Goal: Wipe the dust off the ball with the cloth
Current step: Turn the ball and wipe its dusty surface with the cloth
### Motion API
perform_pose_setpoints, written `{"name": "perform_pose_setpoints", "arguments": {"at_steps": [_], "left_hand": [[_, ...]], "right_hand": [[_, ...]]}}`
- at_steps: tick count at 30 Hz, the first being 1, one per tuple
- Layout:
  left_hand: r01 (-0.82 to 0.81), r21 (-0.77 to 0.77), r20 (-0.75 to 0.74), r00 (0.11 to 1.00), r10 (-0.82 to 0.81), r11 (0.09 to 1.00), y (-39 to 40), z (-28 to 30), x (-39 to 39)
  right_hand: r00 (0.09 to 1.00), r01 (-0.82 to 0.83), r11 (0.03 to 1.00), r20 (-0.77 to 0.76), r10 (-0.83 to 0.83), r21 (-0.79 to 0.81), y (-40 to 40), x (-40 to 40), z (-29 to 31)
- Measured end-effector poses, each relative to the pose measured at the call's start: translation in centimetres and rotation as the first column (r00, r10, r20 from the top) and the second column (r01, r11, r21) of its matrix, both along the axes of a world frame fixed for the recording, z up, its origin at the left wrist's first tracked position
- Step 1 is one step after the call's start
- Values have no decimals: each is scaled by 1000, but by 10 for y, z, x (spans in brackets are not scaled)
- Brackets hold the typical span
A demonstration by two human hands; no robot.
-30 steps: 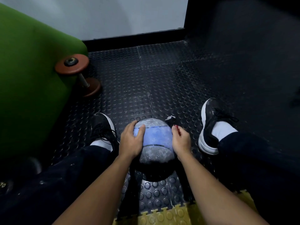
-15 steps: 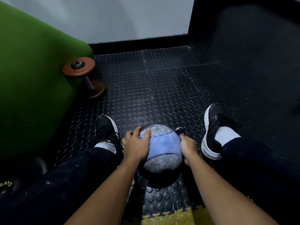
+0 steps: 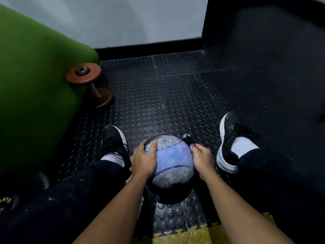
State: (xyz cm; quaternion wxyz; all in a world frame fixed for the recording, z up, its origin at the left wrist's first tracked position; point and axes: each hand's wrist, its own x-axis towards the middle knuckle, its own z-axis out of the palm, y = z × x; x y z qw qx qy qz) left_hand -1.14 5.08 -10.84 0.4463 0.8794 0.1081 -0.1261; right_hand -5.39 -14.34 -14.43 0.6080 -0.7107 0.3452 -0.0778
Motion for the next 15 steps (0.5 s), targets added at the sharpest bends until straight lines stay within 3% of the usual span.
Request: {"name": "perform_pose_setpoints", "arguments": {"at_steps": [2,7,12,15], "left_hand": [[-22,-37,-2,1000,22,999,3,-5,4],[-53,-92,-30,998,51,994,3,-6,6],[-103,-113,-56,994,97,988,5,-5,15],[-106,-140,-60,993,98,985,9,-6,12]], "right_hand": [[999,25,1000,39,-25,-13,6,-4,-5],[995,31,999,-97,-32,-10,7,8,-8],[993,-55,994,96,64,-94,15,3,7],[995,87,996,-46,-86,23,20,0,-10]]}}
